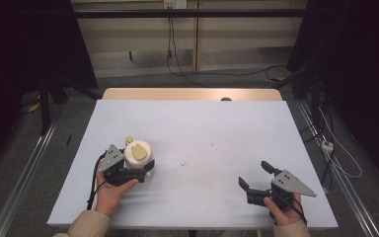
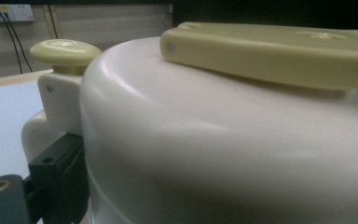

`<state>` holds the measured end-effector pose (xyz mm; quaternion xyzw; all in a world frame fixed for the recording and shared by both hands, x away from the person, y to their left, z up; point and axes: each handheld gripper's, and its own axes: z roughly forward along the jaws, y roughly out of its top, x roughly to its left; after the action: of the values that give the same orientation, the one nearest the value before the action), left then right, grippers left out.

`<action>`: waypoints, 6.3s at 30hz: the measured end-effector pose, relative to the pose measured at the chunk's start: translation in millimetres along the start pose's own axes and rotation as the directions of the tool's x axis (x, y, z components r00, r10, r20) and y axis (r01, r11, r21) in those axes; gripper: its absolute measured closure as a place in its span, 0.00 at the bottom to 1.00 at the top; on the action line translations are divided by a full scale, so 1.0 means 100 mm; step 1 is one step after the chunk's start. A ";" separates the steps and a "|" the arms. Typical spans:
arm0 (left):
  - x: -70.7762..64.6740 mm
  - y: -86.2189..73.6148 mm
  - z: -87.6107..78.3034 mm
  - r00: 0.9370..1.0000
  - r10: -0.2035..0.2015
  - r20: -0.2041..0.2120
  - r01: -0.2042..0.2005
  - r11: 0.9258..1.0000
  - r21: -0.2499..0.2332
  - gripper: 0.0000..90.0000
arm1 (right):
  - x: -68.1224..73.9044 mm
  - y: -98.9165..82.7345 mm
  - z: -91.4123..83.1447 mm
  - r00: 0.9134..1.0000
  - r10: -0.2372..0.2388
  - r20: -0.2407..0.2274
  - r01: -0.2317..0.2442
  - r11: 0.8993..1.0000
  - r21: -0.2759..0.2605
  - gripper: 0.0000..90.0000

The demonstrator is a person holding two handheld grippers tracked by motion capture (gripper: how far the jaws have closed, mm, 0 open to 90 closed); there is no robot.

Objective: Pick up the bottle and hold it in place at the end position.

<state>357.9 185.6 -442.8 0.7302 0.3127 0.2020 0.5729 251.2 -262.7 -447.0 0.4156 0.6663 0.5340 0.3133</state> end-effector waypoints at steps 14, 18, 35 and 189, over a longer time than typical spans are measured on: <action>-0.03 0.12 0.10 1.000 -0.014 0.005 0.014 0.998 -0.059 0.07 | 0.00 0.01 0.00 1.000 0.001 0.000 -0.001 1.000 -0.006 0.05; -0.04 0.16 0.15 1.000 0.004 0.013 -0.003 0.998 -0.058 0.07 | -0.01 0.01 0.00 1.000 0.004 -0.001 -0.004 1.000 -0.010 0.05; -0.13 0.28 0.46 0.999 0.008 0.051 -0.007 1.000 -0.024 0.07 | -0.02 0.01 -0.02 1.000 0.006 0.003 -0.006 1.000 -0.016 0.05; -0.39 0.37 1.64 0.992 -0.020 0.124 0.008 0.996 0.092 0.07 | -0.02 0.00 0.00 1.000 -0.003 -0.023 0.003 1.000 0.002 0.05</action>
<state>445.2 36.8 -447.6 0.7645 0.2903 0.1373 0.5589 251.8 -265.1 -447.3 0.4088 0.6710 0.5376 0.3061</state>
